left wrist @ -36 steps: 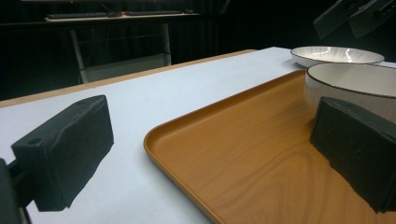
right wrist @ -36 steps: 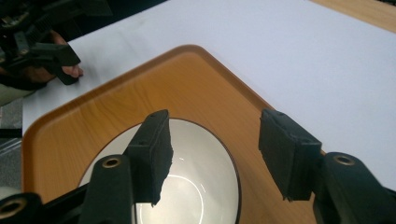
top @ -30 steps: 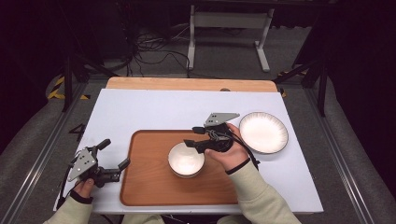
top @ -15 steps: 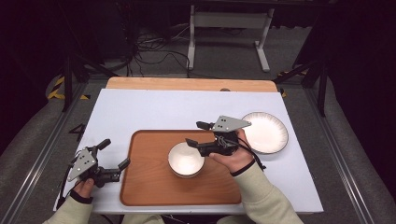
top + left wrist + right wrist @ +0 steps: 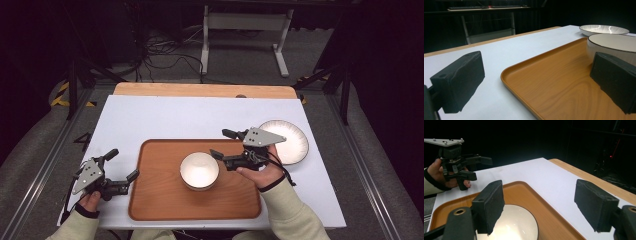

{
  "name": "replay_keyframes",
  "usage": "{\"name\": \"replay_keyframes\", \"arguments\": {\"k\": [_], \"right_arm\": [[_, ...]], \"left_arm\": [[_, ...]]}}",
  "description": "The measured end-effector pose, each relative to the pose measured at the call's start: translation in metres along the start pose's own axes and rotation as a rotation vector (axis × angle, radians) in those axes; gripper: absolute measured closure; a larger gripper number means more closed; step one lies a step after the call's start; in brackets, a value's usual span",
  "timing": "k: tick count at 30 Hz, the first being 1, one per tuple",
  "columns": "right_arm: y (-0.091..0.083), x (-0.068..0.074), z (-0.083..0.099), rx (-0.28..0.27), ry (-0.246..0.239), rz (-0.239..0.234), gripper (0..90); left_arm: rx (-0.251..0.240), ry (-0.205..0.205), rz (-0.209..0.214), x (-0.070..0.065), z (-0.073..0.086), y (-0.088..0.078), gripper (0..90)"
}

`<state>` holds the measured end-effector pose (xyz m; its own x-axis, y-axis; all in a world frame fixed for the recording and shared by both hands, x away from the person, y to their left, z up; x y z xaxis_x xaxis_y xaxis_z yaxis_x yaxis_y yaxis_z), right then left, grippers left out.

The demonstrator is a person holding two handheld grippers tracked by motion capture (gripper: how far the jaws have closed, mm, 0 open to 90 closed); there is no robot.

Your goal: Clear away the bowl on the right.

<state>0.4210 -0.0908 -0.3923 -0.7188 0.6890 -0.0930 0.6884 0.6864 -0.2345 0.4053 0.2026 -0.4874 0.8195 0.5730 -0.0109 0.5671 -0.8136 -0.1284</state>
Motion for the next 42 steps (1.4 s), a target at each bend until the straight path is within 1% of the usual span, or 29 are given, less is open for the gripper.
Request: {"name": "replay_keyframes", "arguments": {"k": [1,3,5,6,8,16,18,23,29,34,35,42], "right_arm": [[-0.002,-0.001,0.001,-0.003,-0.002,0.008,23.8],[-0.007,-0.005,0.003,-0.007,0.002,0.007,23.8],[-0.008,-0.006,0.003,-0.012,0.002,0.01,23.8],[-0.012,-0.01,0.004,-0.019,0.014,0.011,23.8],[-0.013,-0.011,0.005,-0.021,0.016,0.013,23.6],[-0.03,-0.025,0.008,-0.043,0.026,0.046,22.7],[-0.034,-0.026,0.008,-0.058,0.033,0.04,22.7],[-0.041,-0.03,0.009,-0.082,0.04,0.046,22.8],[-0.053,-0.041,0.013,-0.092,0.046,0.083,22.8],[-0.06,-0.046,0.016,-0.094,0.048,0.099,22.8],[-0.063,-0.05,0.018,-0.095,0.049,0.11,22.7],[-0.074,-0.059,0.025,-0.1,0.037,0.139,22.7]], "left_arm": [[0.0,0.0,0.0,0.0,0.0,0.0,0.2],[0.0,0.0,0.0,0.0,0.0,0.0,0.2],[0.0,0.0,0.0,0.0,0.0,0.0,0.2],[0.001,0.0,0.0,0.0,0.0,0.0,0.2],[0.0,0.0,0.0,0.0,0.0,0.0,0.2],[0.0,-0.001,0.0,0.0,0.0,0.0,0.2],[0.0,-0.001,0.0,0.0,0.0,0.0,0.2],[0.001,-0.001,0.0,0.0,0.0,0.0,0.2],[0.001,-0.001,0.0,0.0,0.0,0.0,0.2],[0.001,-0.002,0.0,0.0,0.0,0.0,0.2],[0.001,-0.002,0.0,0.0,0.0,0.0,0.2],[0.001,-0.003,0.0,0.0,0.0,0.0,0.2]]}}
Point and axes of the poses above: each handheld gripper's, and its own axes: y roughly forward along the jaws, z roughly out of its underside, x roughly to its left, the point moved 10 cm from there along y, roughly forward along the jaws, and after that the axes turned 13 degrees about z, right-handed, at the moved point
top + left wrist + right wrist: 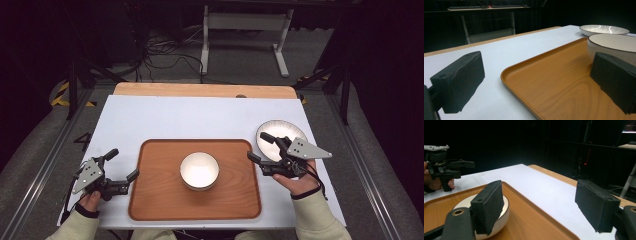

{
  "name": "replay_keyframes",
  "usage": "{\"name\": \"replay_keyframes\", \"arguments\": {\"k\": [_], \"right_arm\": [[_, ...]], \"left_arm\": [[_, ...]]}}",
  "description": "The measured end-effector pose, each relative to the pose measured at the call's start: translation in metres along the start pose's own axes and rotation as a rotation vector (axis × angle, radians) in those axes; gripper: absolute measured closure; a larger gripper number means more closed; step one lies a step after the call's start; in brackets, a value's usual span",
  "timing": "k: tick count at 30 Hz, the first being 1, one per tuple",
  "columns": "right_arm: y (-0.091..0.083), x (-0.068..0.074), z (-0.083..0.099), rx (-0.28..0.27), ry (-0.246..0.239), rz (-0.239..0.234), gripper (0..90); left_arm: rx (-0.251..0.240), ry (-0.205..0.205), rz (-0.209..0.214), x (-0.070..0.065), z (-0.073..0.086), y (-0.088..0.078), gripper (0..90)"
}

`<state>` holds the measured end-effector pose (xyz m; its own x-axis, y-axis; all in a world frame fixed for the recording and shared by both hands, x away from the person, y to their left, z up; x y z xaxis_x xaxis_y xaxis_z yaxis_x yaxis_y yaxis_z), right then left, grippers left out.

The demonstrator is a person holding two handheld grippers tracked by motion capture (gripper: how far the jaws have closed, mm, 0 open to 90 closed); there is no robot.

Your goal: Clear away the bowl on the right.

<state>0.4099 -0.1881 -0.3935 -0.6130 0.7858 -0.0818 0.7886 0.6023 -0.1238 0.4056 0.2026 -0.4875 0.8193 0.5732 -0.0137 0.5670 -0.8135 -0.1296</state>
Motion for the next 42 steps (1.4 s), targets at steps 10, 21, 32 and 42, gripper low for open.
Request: {"name": "replay_keyframes", "arguments": {"k": [10,21,32,42], "right_arm": [[-0.018,-0.01,0.013,-0.022,-0.024,0.051,22.7],[-0.027,-0.012,0.031,-0.054,0.0,0.08,19.8],[-0.03,-0.017,0.056,-0.021,0.025,0.099,18.0],[-0.029,-0.026,0.075,-0.008,0.075,0.118,18.0]], "left_arm": [[0.0,0.0,0.0,0.0,0.0,0.0,0.2],[0.0,0.0,0.0,0.0,0.0,0.0,0.2],[0.001,0.001,0.0,0.0,0.0,0.0,0.2],[0.001,0.001,-0.001,0.0,0.0,0.0,0.2]]}}
Point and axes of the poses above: each handheld gripper's, and its own axes: y roughly forward along the jaws, z roughly out of its underside, x roughly to its left, the point moved 10 cm from there along y, roughly forward along the jaws, and after that the axes turned 13 degrees about z, right-handed, at the moved point
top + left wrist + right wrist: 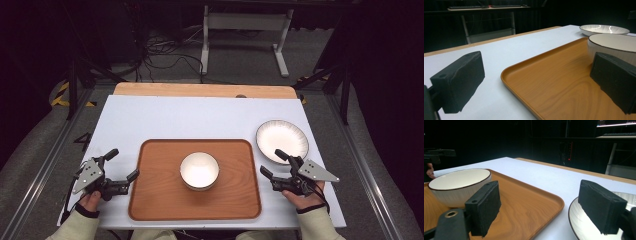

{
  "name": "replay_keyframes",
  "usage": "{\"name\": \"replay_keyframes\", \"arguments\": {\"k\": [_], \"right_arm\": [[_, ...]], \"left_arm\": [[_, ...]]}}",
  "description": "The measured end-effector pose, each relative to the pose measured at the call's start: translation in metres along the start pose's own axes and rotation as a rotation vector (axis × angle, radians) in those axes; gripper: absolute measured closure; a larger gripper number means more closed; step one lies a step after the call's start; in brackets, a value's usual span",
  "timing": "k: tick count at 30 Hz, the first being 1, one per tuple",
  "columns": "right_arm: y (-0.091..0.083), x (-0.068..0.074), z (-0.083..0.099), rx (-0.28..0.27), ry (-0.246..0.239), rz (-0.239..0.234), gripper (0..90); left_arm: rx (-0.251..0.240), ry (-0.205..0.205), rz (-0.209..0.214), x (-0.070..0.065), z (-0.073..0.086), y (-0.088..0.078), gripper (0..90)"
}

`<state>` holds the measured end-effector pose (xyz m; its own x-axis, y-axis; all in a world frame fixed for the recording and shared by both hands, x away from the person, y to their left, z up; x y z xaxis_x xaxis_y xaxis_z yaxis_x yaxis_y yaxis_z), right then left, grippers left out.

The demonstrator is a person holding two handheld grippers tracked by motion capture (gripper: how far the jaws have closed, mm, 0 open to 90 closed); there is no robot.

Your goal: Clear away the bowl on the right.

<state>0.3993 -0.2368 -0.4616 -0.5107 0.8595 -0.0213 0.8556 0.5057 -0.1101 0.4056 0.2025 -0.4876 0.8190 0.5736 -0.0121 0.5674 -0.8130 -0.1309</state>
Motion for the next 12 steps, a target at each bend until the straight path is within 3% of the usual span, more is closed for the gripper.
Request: {"name": "replay_keyframes", "arguments": {"k": [12], "right_arm": [[0.0008,-0.0004,0.0079,0.019,-0.007,-0.002,18.0]], "left_arm": [[0.0,0.0,0.0,0.0,0.0,0.0,0.2]]}}
Point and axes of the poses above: each handheld gripper's, and its own axes: y roughly forward along the jaws, z roughly out of its underside, x roughly to its left, the point moved 10 cm from there along y, roughly forward along the jaws, and after that the axes turned 13 degrees about z, right-handed, at the moved point
